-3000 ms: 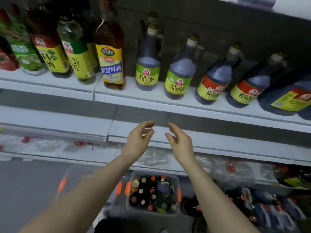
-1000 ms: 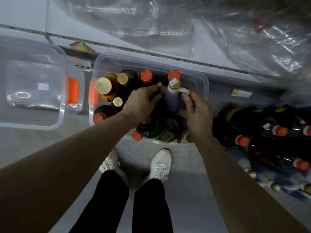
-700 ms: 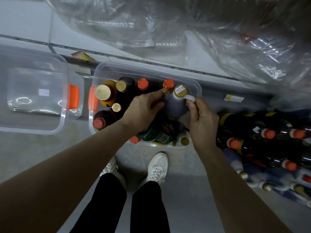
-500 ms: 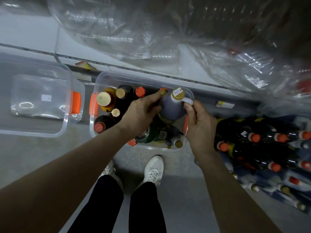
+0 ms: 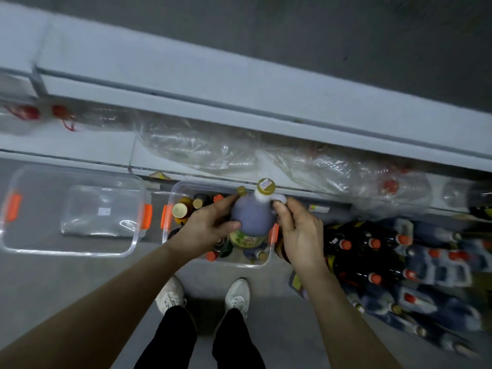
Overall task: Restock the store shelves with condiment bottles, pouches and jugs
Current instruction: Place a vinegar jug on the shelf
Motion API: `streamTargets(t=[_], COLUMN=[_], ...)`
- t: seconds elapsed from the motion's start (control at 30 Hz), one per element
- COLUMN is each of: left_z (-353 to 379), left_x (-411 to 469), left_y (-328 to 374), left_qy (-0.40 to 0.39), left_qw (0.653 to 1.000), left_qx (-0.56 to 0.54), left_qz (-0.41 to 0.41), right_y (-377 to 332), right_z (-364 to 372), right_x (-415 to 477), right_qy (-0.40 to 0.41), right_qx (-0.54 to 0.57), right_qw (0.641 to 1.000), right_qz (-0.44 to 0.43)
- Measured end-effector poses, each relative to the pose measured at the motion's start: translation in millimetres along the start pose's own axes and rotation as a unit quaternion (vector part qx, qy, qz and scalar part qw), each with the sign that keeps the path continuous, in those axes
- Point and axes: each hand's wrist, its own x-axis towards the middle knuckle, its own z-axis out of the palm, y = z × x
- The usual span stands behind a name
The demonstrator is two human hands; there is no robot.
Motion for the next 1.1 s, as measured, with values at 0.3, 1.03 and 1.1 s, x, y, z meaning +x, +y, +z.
streamTargets(t=[0.3,1.03,1.1], left_z=[-30,-92,-98], left_x=[-81,-204,-204], left_y=[100,323,337], left_qy=[-0.052,-0.057,-0.056], left_qw=[0.997,0.975,0.973], left_qx=[-0.058,-0.131,-0.126], left_qz=[-0.002,0.169,0.187], right_y=[-103,-317,-328], right_z=[-78,-232,-242], right_x=[-19,-64,-63], right_qy=[-0.027,-0.071,-0.059], right_qx=[0.141,0.248,0.235], right_qw=[0.988,0.963,0.964], right_qz=[0.061,-0.080,-0.105])
